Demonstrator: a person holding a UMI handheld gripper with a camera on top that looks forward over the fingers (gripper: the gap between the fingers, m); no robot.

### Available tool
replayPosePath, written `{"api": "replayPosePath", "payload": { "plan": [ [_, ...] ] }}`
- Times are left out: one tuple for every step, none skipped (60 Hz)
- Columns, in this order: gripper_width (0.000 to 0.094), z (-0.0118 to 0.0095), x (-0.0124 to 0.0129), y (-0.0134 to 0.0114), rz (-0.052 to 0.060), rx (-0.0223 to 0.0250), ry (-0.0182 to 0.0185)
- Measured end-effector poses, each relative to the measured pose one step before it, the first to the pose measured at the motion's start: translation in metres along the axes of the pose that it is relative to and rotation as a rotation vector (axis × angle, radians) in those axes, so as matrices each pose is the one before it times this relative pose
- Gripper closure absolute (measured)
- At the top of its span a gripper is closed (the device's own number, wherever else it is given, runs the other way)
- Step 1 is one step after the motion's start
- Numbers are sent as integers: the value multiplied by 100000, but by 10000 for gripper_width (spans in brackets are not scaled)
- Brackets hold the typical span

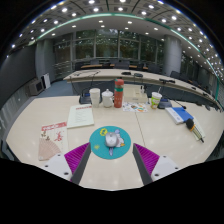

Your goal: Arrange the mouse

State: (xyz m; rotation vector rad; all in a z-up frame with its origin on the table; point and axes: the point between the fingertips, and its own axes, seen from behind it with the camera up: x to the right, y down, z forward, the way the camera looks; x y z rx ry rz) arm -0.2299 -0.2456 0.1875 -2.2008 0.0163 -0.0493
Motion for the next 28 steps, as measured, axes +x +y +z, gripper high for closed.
{"api": "replayPosePath", "payload": {
  "plan": [
    [80,-784,-32,106,-240,395,86],
    [83,-747,-19,138,-219,295,135],
    [81,-767,-116,137,-226,316,322],
    [81,-687,165,48,-114,469,28],
    [80,-689,25,125,-7,480,119],
    [80,-631,-13,158,189,347,5],
    [80,-648,-11,176,436,110,-140],
    [81,-584,-66,236,678,-1,-256],
    [79,-569,-215,320,778,-84,-175],
    [81,-556,-61,256,728,-164,-270],
    [81,-515,-43,253,518,-184,-105],
    [80,-487,-117,278,174,-14,79],
    [81,-573,93,189,-181,87,11],
    [81,-467,5,143,-397,239,142],
    [80,-435,14,103,-497,339,149],
    [80,-443,43,87,-546,433,253],
    [79,-398,24,30,-511,549,191],
    [77,-290,-78,7,-455,560,121],
    [75,-347,-79,12,-390,455,-62],
    [76,-313,-76,42,-312,293,-51],
    [74,-304,-51,53,-251,172,40],
    [77,-184,-11,75,-235,107,85],
    [75,-309,-29,87,-227,63,-14],
    [77,-251,-77,104,-224,47,-80],
    [79,-210,-48,61,-210,86,55],
    [81,-199,-42,43,-242,125,48],
    [81,-156,-30,57,-258,99,150],
    [81,-106,13,31,-213,63,216]
  ]
}}
